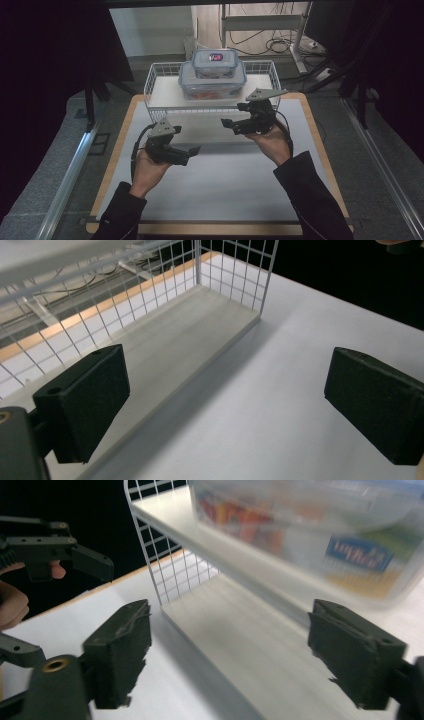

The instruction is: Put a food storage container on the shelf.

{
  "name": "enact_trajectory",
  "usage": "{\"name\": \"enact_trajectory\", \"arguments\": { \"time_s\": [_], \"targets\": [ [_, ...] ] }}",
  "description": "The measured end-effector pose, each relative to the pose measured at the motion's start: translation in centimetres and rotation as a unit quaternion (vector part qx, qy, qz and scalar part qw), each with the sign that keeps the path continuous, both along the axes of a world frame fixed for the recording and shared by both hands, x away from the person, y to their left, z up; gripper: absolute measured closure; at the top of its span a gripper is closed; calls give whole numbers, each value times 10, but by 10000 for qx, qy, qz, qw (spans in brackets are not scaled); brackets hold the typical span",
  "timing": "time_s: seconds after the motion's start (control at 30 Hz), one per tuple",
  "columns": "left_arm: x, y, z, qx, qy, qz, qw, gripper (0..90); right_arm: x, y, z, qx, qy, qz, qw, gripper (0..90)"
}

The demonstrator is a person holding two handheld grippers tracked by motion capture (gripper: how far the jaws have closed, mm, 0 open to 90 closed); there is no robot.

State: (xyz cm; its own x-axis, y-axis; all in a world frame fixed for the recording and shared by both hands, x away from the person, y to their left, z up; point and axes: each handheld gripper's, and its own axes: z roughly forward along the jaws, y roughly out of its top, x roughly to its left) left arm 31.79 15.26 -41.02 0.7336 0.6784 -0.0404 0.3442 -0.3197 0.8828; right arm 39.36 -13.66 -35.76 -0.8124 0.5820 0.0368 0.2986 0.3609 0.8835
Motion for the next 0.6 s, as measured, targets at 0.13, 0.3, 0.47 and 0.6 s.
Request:
{"name": "enact_trajectory", "arguments": {
  "time_s": [0.13, 0.3, 0.47, 0.6],
  "targets": [
    [-4, -1, -12, 28, 31, 41, 10000, 36, -5, -2, -9, -72, -7, -8, 10000, 113],
    [-10, 2, -27, 69, 106, 76, 9999, 27, -13, -9, -27, -134, 28, -30, 9999, 60],
    [-18, 3, -34, 64, 57, 111, 9999, 16, -23, -20, -42, -42, 83, -74, 9999, 6],
    [-25, 2, -37, 95, 46, 78, 9999, 14, -30, -22, -47, -42, 68, -88, 9999, 0]
  ]
}}
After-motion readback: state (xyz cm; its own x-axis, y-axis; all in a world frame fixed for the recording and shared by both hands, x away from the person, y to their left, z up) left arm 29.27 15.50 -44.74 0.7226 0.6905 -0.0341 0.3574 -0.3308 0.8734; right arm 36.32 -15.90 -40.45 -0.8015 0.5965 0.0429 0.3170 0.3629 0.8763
